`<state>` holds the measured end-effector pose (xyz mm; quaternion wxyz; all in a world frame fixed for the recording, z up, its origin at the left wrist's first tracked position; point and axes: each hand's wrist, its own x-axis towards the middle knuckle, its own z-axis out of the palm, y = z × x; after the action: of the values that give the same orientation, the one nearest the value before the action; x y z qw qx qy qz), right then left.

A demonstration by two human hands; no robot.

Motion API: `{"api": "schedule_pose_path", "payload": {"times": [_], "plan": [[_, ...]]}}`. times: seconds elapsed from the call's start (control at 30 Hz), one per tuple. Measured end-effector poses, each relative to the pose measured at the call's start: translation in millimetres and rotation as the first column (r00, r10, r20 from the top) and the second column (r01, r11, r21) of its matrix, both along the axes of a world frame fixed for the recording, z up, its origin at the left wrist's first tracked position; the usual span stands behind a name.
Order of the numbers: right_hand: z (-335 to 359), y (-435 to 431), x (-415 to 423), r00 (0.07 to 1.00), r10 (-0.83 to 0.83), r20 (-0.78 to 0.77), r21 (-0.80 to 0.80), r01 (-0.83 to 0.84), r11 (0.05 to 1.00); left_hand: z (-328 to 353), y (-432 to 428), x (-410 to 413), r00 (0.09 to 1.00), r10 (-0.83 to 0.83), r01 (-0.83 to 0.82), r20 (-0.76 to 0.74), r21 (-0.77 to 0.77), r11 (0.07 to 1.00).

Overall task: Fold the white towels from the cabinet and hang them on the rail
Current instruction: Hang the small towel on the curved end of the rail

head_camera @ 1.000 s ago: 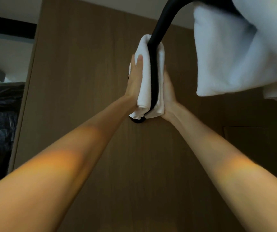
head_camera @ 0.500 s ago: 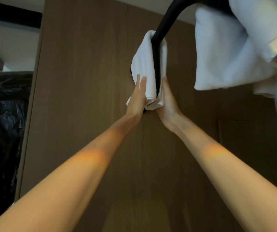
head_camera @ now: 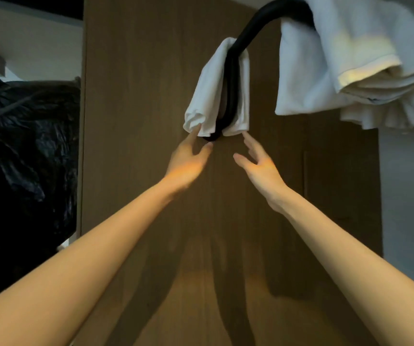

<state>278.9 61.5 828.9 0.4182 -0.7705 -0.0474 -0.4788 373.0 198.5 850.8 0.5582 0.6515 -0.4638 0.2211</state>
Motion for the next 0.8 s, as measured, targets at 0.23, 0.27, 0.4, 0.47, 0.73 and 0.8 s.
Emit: {"api": "schedule_pose_path", "payload": {"times": [0.23, 0.27, 0.4, 0.47, 0.73, 0.8], "plan": [[-71.5, 28.3, -75.2, 0.982, -0.186, -0.046, -0.224, 0.171, 0.96, -60.9, 63.3, -41.4, 0.956, 0.147, -0.187, 0.252, 0.142, 0.972], [-79.1, 32.1, -88.1, 0.976, -0.209, -0.056, -0.243, 0.19, 0.951, -69.5, 68.9, -49.5, 0.949, 0.158, -0.207, 0.273, 0.16, 0.965], [-109.2, 41.6, -136.0, 0.939, -0.327, -0.106, -0.338, 0.275, 0.9, -100.8, 85.2, -81.0, 0.924, 0.179, -0.263, 0.339, 0.221, 0.939], [-126.0, 43.9, -159.8, 0.909, -0.394, -0.138, -0.4, 0.312, 0.861, -118.6, 89.3, -95.6, 0.914, 0.177, -0.281, 0.364, 0.256, 0.925], [-192.9, 28.9, -257.3, 0.8, -0.543, -0.255, -0.513, 0.364, 0.778, -188.0, 69.4, -159.4, 0.882, 0.123, -0.299, 0.455, 0.339, 0.892], [-211.9, 19.6, -283.2, 0.78, -0.557, -0.284, -0.518, 0.364, 0.774, -206.2, 54.7, -180.1, 0.882, 0.098, -0.289, 0.46, 0.367, 0.884]]}}
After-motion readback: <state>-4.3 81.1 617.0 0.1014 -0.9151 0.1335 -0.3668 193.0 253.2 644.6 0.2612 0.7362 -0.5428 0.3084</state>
